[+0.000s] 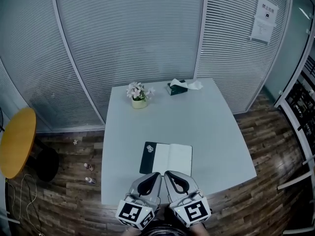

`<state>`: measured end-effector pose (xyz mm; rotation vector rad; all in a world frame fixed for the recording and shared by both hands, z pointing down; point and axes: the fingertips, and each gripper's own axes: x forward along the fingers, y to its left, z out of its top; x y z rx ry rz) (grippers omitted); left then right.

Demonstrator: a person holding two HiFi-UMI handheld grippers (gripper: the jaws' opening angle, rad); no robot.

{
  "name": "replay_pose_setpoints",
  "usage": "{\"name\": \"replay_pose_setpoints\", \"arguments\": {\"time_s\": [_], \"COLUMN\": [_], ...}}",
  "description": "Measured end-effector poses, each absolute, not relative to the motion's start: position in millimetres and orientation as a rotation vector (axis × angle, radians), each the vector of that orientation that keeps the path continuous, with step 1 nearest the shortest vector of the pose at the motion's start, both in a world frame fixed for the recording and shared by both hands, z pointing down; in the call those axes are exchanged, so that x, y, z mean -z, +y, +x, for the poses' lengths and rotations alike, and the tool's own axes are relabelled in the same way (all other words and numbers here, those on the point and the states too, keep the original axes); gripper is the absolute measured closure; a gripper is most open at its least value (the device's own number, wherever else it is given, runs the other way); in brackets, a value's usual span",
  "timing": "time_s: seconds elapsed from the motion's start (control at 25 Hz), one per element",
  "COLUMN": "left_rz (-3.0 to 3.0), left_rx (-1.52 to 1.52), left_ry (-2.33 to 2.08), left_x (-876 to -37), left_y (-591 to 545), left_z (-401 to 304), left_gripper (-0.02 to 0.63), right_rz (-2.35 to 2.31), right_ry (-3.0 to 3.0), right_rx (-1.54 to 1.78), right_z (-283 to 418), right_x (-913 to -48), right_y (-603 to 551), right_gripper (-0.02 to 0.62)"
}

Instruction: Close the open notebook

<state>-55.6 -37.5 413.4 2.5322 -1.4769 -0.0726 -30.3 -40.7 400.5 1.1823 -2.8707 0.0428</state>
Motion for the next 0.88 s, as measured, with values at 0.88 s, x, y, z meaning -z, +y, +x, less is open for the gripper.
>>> {"name": "replay_pose_setpoints", "arguments": {"time_s": [0.88], "left_rz": [2.373], "left_rx": [0.105], "left_ry": [-1.698], "left_x": [-410.8], "left_y": [-130.2], "left_z": [-47.0], "left_gripper": [0.603], "right_rz": [0.897], "right_ry": [-2.973], "right_rx": [-0.049], "right_z": [-21.9], "right_x": [-397.7], "right_y": [-133.9], "right_gripper": [0.593]}}
